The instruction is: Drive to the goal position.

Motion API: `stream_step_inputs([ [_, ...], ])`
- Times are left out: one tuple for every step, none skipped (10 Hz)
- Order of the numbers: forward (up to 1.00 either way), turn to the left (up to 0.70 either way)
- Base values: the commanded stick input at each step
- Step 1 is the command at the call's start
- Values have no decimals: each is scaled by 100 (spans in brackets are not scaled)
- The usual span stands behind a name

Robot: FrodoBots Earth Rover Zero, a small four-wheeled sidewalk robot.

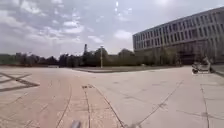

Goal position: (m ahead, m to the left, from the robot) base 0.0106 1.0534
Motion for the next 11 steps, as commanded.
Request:
stream_step_inputs([
  [68, -8],
  [69, -8],
  [69, -8],
  [69, -9],
  [70, -9],
  [70, -9],
  [70, -9],
  [70, -9],
  [70, -9],
  [70, -9],
  [70, -9],
])
